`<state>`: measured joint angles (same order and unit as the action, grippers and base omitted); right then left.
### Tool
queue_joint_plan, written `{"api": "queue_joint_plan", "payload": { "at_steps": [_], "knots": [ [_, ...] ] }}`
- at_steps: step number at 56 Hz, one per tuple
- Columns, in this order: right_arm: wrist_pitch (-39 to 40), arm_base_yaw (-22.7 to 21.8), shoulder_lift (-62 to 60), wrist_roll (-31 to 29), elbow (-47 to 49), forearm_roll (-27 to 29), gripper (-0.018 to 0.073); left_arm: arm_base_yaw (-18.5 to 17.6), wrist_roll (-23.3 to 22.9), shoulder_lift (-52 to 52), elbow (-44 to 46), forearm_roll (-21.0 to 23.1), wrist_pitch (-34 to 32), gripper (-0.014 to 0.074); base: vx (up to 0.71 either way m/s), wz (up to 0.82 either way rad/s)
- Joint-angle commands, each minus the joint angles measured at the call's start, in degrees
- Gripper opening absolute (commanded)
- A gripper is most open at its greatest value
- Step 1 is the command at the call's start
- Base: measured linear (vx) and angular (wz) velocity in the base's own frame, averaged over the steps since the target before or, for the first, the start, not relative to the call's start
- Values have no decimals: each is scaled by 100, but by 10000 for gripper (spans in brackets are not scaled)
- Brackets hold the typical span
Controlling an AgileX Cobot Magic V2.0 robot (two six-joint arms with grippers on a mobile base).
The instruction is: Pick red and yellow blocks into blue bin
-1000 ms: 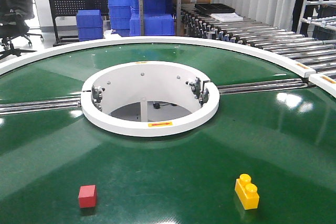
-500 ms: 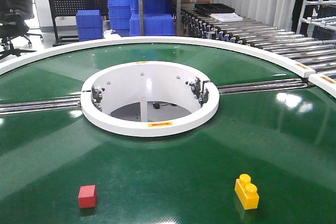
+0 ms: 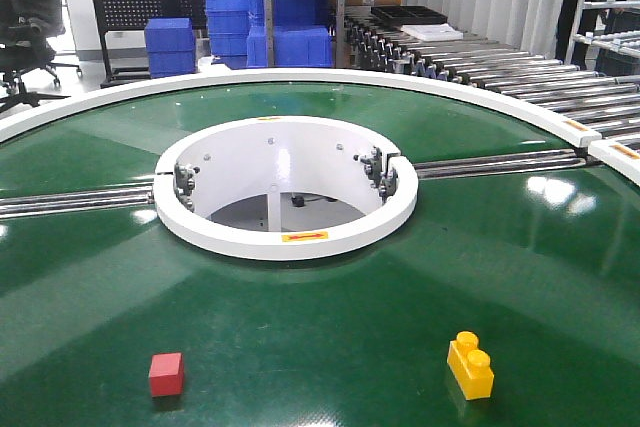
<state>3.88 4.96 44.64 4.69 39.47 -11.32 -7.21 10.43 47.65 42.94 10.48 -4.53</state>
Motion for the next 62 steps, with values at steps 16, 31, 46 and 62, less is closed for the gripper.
{"api": "queue_joint_plan", "payload": {
  "at_steps": [16,31,46,62],
  "knots": [
    [269,-34,-7,-43,205,-54,429,-4,9,81,215,26,-485,345,0,0],
    [55,-34,128,18,214,-33,650,-4,-57,81,215,87,-438,575,0,0],
    [-2629,592,1910,-393,1560,-98,587,-4,-57,81,215,87,-149,575,0,0],
    [-3715,767,3968,608,3008,-92,584,-4,-52,81,215,81,-18,575,0,0]
  ]
}}
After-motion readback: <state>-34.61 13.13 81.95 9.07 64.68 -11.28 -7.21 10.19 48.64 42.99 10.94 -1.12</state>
